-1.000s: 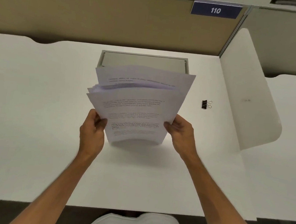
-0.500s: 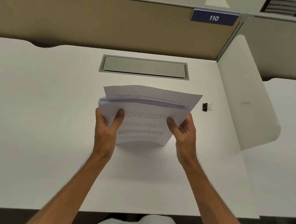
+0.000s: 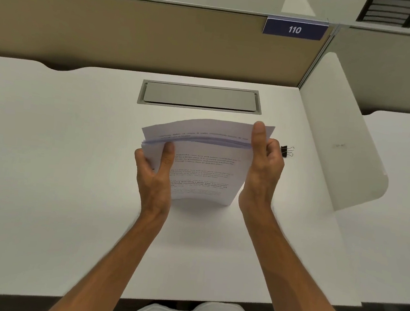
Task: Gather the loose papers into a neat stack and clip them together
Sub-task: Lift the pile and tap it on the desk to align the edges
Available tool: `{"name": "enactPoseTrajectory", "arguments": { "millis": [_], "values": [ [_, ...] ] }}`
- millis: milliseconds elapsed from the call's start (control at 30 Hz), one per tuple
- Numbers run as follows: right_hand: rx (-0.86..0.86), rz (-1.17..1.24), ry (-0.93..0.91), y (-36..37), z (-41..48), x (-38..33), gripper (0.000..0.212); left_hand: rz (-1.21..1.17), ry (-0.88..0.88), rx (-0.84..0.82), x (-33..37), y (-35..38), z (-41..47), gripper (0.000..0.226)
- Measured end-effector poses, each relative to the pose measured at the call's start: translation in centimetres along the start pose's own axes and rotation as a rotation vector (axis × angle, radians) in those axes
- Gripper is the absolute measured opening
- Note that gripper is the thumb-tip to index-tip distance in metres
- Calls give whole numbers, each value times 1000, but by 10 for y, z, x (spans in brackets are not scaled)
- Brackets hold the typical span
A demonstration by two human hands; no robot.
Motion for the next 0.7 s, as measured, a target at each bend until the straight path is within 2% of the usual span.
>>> {"name": "enactPoseTrajectory", "arguments": {
  "millis": [200, 467, 600, 700],
  "values": [
    [78, -34, 2, 6, 7, -13, 42, 38, 5, -14, -4, -3, 1, 21],
    [63, -144, 52, 1, 4, 2, 33, 1, -4, -17, -7, -6, 4, 33],
    [32, -98, 82, -2, 5, 6, 48, -2, -7, -13, -7, -6, 5, 31],
    [-63, -94, 80, -3, 8, 7, 63, -2, -14, -8, -7, -6, 6, 32]
  ]
}}
Point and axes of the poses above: each hand's wrist, its own z-axis towards the middle knuckle, its own y-axis out of the palm, x = y × z, the point moved 6 cm from there along z, towards the middle knuckle, and after that the axes turned 5 degrees about z, right-handed, at the moved point
